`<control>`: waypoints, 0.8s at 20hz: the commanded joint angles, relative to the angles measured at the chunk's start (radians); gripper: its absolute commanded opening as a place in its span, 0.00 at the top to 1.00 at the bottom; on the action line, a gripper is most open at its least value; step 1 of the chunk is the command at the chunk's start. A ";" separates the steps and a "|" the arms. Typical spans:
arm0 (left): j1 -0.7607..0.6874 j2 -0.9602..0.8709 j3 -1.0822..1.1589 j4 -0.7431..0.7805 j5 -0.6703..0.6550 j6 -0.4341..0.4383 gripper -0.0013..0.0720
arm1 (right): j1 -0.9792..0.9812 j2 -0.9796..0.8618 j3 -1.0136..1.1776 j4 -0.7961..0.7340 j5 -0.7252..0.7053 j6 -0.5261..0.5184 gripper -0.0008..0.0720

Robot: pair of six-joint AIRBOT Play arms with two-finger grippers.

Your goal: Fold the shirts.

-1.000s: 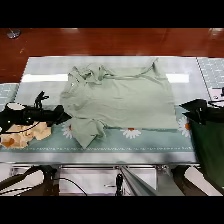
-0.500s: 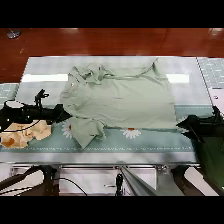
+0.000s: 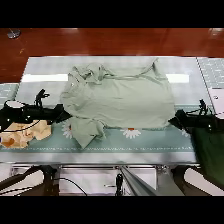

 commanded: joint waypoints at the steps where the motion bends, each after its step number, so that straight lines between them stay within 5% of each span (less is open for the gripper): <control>1: 0.001 0.010 0.028 -0.004 -0.019 0.000 0.94 | 0.059 -0.019 0.103 0.045 0.059 -0.045 0.96; 6: 0.002 0.113 0.428 -0.189 -0.042 0.000 0.94 | 0.065 -0.019 0.697 0.046 0.274 0.042 0.96; 11: 0.008 0.178 1.019 -0.208 -0.040 -0.001 0.95 | 0.064 0.005 1.361 -0.016 0.358 0.140 0.96; 16: 0.019 0.342 1.258 0.048 -0.045 -0.084 0.94 | 0.064 0.271 1.475 -0.195 0.396 0.161 0.96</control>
